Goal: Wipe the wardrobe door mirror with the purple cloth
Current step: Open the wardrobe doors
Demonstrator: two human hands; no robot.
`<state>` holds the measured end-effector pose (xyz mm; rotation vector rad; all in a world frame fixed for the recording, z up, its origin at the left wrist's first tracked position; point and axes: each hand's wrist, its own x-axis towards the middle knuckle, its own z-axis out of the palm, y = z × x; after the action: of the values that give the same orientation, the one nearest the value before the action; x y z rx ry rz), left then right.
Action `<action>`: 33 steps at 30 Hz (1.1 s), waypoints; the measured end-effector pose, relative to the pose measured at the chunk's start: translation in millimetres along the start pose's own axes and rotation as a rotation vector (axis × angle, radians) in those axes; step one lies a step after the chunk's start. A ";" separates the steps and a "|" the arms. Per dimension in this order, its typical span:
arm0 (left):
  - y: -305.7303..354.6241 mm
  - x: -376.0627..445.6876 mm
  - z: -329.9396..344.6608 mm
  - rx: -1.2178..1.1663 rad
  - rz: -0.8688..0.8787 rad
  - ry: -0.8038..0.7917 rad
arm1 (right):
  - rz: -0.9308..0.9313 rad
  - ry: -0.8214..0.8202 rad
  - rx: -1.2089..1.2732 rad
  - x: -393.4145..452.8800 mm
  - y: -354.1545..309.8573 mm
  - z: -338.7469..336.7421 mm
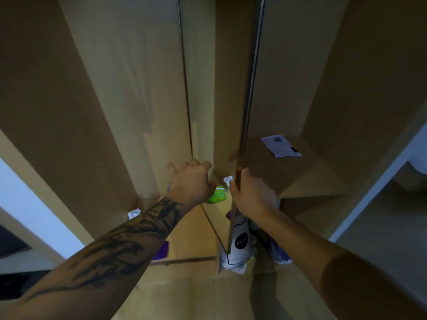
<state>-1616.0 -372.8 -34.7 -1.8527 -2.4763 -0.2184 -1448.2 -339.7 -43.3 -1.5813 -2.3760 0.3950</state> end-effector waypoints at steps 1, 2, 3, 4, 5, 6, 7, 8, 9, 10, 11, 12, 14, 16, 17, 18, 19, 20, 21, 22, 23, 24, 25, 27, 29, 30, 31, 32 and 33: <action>2.2 -1.6 0.1 0.006 -0.007 0.000 | -0.007 -0.009 0.008 -2.2 4.6 -2.7; 4.6 -3.1 -0.7 0.011 -0.016 -0.006 | -0.012 -0.020 0.019 -3.6 9.7 -5.7; 7.1 -4.5 -2.1 0.010 -0.024 -0.011 | -0.015 -0.032 0.028 -4.3 14.6 -8.9; 9.6 -5.5 -4.2 0.006 -0.028 -0.009 | -0.015 -0.042 0.036 -4.0 19.7 -12.9; 12.1 -6.5 -6.4 0.007 -0.027 -0.006 | -0.012 -0.051 0.046 -2.7 25.0 -16.9; 14.3 -7.4 -8.7 0.014 -0.022 -0.004 | -0.008 -0.057 0.058 -1.2 30.5 -20.8; 16.7 -7.6 -10.9 0.023 -0.020 -0.001 | -0.001 -0.062 0.067 0.4 35.6 -24.9; 18.7 -7.6 -13.2 0.028 -0.021 0.002 | 0.004 -0.065 0.071 2.9 40.9 -27.7; 20.5 -6.9 -16.1 0.025 -0.026 0.009 | 0.007 -0.066 0.072 5.6 45.6 -30.3; 21.6 -5.8 -18.7 0.017 -0.031 0.022 | 0.007 -0.065 0.075 9.1 50.3 -32.3; 22.0 -4.2 -20.8 0.010 -0.036 0.035 | 0.011 -0.065 0.078 13.3 54.2 -34.0; 21.7 -2.2 -22.8 0.007 -0.042 0.047 | 0.011 -0.063 0.089 17.9 58.4 -35.1; 19.0 3.3 -25.1 -0.005 -0.059 0.066 | 0.012 -0.066 0.117 29.4 67.9 -34.4; 13.8 9.8 -26.8 -0.001 -0.069 0.085 | 0.019 -0.074 0.144 43.7 80.1 -30.8; 10.7 12.7 -27.6 0.004 -0.070 0.094 | 0.023 -0.067 0.174 51.5 87.0 -28.0; 7.4 15.6 -27.9 0.008 -0.069 0.103 | 0.025 -0.056 0.210 59.4 94.4 -24.4; 4.0 18.6 -28.6 0.012 -0.068 0.114 | 0.027 -0.040 0.243 65.4 99.5 -22.8; 0.5 21.6 -29.4 0.017 -0.068 0.133 | 0.029 -0.027 0.265 70.8 103.7 -21.5; -4.0 24.8 -29.2 0.022 -0.069 0.154 | 0.035 -0.011 0.272 75.0 105.7 -21.2; -7.8 27.4 -29.7 0.022 -0.074 0.182 | 0.042 0.009 0.272 77.0 105.0 -23.1; -13.0 30.8 -29.2 0.012 -0.084 0.208 | 0.053 0.026 0.263 79.4 103.0 -25.2; -18.9 33.9 -27.9 -0.008 -0.099 0.228 | 0.063 0.044 0.257 81.6 100.5 -27.1; -25.8 36.2 -25.4 -0.031 -0.122 0.230 | 0.074 0.057 0.256 84.0 97.2 -28.8; -41.5 39.8 -17.5 -0.042 -0.177 0.227 | 0.099 0.083 0.245 88.4 90.0 -31.1; -57.1 42.4 -7.9 -0.022 -0.237 0.229 | 0.104 0.107 0.238 93.4 86.2 -29.5; -63.3 43.4 -3.9 -0.025 -0.258 0.239 | 0.107 0.115 0.242 96.2 85.7 -28.0; -68.4 44.4 -0.3 -0.038 -0.270 0.248 | 0.117 0.123 0.246 99.3 85.2 -26.4; -71.6 43.9 1.7 -0.054 -0.277 0.261 | 0.125 0.132 0.246 102.5 85.0 -24.6; -74.3 43.4 4.2 -0.073 -0.281 0.280 | 0.133 0.141 0.244 105.6 84.3 -22.7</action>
<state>-1699.3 -351.4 -40.3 -1.3738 -2.5433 -0.5442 -1407.5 -208.9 -46.0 -1.6004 -2.0384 0.5573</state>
